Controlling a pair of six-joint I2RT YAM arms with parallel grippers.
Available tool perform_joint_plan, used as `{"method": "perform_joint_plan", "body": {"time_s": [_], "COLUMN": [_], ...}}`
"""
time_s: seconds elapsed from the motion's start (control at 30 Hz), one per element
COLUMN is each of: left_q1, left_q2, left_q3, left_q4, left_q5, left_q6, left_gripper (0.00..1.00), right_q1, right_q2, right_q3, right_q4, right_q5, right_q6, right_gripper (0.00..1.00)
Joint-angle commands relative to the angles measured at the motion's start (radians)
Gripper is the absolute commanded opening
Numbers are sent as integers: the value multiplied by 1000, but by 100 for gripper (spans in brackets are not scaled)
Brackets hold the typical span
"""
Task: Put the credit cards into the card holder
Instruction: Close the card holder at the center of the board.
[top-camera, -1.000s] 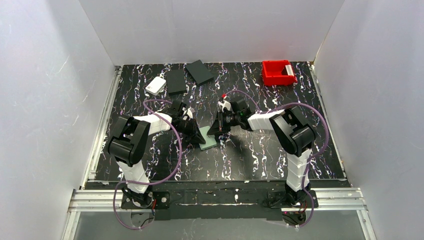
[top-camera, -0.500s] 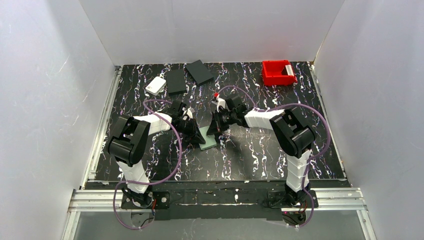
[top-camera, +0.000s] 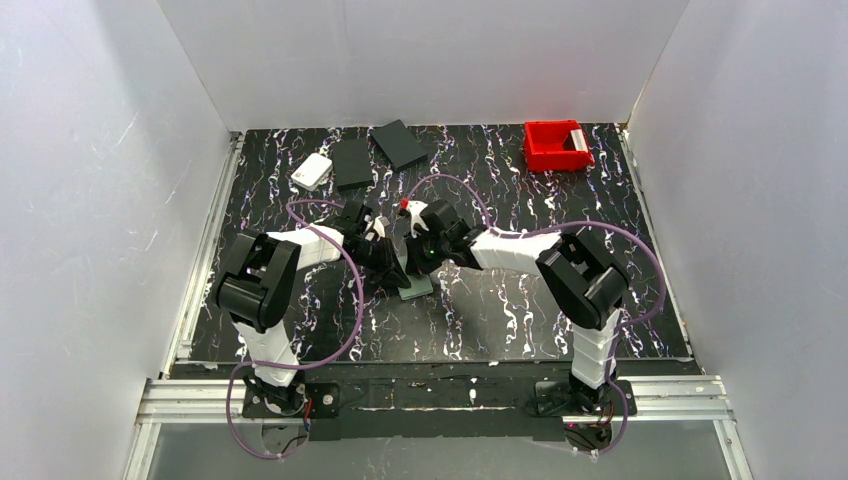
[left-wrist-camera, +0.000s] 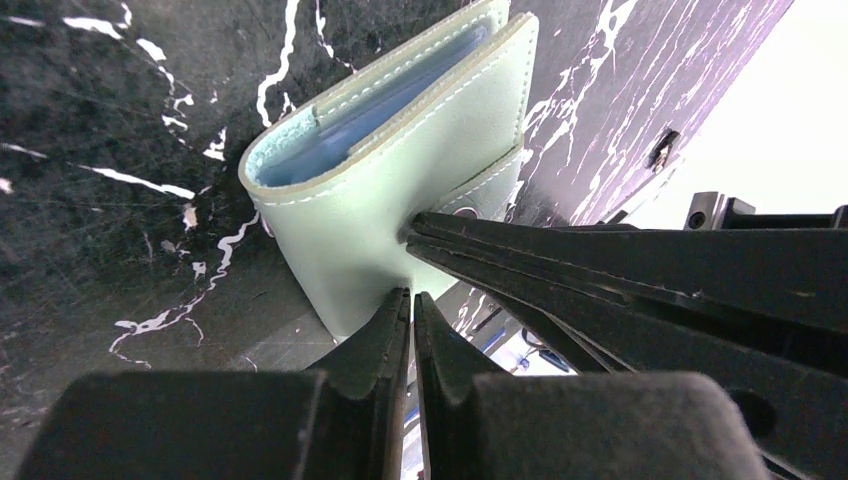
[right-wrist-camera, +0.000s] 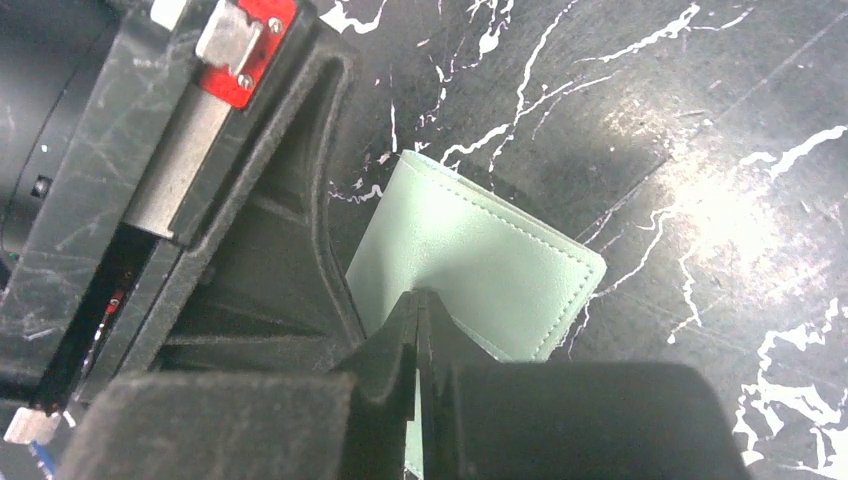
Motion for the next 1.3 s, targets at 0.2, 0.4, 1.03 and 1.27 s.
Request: {"method": "perform_joint_plan", "body": {"time_s": [0.2,0.4,1.03,1.27], "left_q1": [-1,-2,3,4], "left_q2": [16,5,1,-2], "left_q3": [3,-10,-60,-30], "left_q4": [-20,-18,43,-15], "left_q5": [-60,-70,-71,-86], "left_q6": [23,18,-37,-13], "left_gripper": [5,5,0,0], "right_q1": [-60,-126,-69,-34], "right_q2": [22,78,3,-53], "right_q3": [-314,-437,-524,-591], "right_q4": [128,384,479,579], "right_q5": [-162,-294,-23,80], "right_q6": [228,386,217,191], "right_gripper": [1,1,1,1]}}
